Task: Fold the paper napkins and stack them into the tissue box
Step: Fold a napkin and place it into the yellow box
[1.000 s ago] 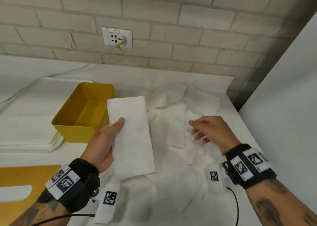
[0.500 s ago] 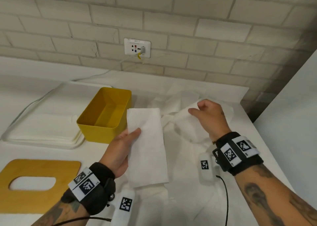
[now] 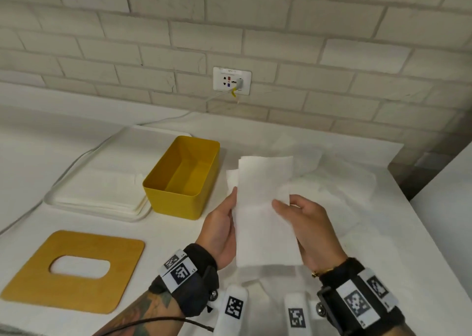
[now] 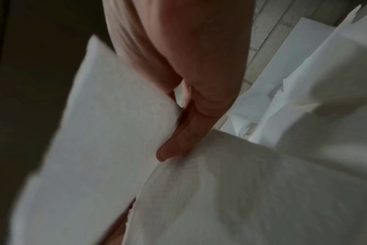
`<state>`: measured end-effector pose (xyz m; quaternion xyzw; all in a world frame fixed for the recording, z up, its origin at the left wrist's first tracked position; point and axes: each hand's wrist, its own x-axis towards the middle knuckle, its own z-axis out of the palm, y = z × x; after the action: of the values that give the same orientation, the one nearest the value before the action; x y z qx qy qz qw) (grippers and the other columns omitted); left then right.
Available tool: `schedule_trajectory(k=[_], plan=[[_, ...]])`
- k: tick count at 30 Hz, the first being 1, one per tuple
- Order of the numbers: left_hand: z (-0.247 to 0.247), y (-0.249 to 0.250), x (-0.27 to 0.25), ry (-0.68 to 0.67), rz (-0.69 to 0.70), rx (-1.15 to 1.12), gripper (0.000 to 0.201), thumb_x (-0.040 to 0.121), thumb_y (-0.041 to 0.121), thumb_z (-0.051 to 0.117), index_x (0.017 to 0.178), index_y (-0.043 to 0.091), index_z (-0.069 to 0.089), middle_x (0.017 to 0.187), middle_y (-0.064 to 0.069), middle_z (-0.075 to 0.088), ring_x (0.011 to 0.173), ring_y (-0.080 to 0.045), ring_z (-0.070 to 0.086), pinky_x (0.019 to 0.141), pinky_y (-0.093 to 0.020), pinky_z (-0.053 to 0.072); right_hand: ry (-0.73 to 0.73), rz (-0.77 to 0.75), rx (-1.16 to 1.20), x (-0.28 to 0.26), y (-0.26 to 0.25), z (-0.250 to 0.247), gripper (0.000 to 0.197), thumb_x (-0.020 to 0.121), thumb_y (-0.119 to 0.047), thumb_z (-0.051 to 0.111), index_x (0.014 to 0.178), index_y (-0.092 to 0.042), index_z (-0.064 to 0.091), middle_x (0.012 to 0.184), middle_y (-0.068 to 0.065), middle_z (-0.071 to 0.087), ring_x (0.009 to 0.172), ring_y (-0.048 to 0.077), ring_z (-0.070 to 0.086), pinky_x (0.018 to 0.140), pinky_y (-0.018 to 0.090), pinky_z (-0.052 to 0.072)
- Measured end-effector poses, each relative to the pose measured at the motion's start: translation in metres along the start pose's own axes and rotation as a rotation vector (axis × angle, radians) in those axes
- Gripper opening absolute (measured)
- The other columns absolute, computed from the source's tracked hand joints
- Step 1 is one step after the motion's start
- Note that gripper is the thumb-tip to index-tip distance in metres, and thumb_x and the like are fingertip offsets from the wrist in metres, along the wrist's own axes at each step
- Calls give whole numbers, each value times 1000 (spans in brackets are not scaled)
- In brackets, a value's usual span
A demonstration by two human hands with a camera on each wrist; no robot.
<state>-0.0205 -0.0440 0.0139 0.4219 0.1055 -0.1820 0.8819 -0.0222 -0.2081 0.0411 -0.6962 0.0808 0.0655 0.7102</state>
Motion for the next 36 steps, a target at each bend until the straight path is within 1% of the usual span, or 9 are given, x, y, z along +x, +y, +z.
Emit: schedule_trajectory(k=[4,9,15,19,22,27,30,34,36], plan=[[1,2,1,19,14,-31,51,108,48,34,136,15,61,131,-13,70,122,-32,66,111,-51,44,-8,32,-2,7,13,-4,18,94,-12,69,99,5,71,99,16,77,96,33,74,92,49,56],[0,3,6,6,18,19,61,104,58,36,139,15,61,132,-14,69,124,-32,65,113,-52,42,-29,53,3,13,16,-6,11,95,-10,68,98,-2,75,96,11,78,91,26,75,76,34,57],[-5,3,15,-58,-15,135,48,105,38,50,139,7,59,133,-18,67,125,-35,64,114,-54,42,-57,55,17,22,21,-6,11,96,-7,66,102,-3,75,98,11,79,91,24,76,77,31,58],[-3,2,23,-85,-16,198,42,103,30,53,136,4,61,129,-20,69,118,-36,68,103,-50,52,-57,63,-9,25,27,-11,11,95,-8,68,102,-2,75,99,11,78,94,26,76,85,37,60],[-2,0,26,-81,-18,216,40,104,30,52,132,4,62,125,-19,71,114,-35,70,96,-47,57,-60,65,-59,20,26,-17,8,93,-14,72,93,-6,74,88,7,78,82,21,76,74,33,59],[-7,3,28,-9,27,168,30,102,28,55,111,7,75,113,-15,77,97,-27,76,91,-44,53,382,25,-241,9,18,-76,31,91,-37,73,86,-7,69,69,6,72,60,17,70,51,23,49],[-6,3,27,12,52,143,37,103,23,54,83,15,83,101,-11,79,83,-23,78,86,-44,53,513,201,-328,10,23,-122,46,89,-50,71,81,-5,69,62,4,70,54,18,69,46,20,42],[-3,1,26,49,13,126,30,102,29,55,117,10,71,116,-14,76,101,-29,75,92,-46,52,442,311,-320,19,33,-129,47,84,-51,77,68,-8,66,55,4,59,40,12,50,36,18,35],[-4,0,26,47,3,120,33,101,31,55,124,9,68,118,-13,75,108,-31,72,93,-46,52,440,222,-292,26,35,-124,41,83,-36,82,60,-13,58,53,-2,53,46,13,46,45,22,37]])
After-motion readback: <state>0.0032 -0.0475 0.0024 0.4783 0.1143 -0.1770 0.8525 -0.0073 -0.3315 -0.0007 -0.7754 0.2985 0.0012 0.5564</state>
